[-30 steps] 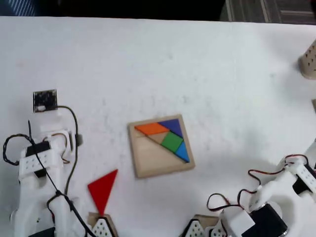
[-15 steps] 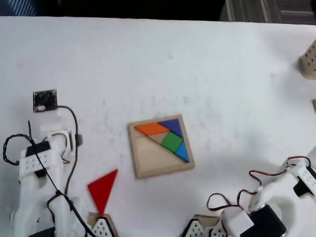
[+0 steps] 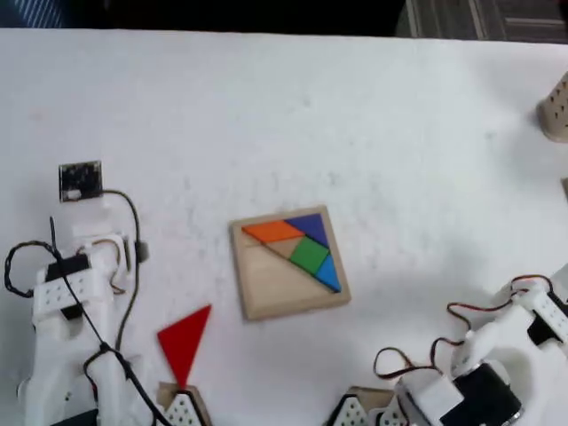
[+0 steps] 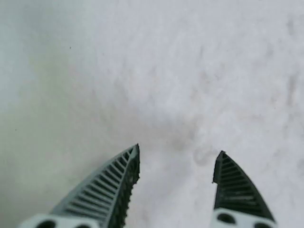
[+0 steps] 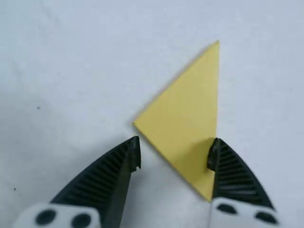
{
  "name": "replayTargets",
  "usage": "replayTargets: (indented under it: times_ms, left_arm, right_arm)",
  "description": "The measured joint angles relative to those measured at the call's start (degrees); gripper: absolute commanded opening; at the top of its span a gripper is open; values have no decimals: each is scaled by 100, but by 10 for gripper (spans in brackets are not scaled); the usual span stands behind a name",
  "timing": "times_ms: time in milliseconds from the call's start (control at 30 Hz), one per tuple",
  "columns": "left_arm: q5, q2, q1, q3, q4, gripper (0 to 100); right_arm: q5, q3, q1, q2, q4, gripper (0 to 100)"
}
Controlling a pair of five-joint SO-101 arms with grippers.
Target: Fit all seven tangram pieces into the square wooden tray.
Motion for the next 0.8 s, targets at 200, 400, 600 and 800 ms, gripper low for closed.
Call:
replayTargets:
  times_ms: [200,400,600,800]
  left_arm:
    - [0,0,0,0,0,157]
    - [0,0,0,0,0,157]
    - [0,0,0,0,0,157]
    - [0,0,0,0,0,157]
  right_arm:
    - [-53,-809,-53,818,360,231]
    - [-9,-1705,-79,1732,686,326]
    - [202,-2286,-105,2462,905,312]
    - [202,-2514,-105,2884,914,312]
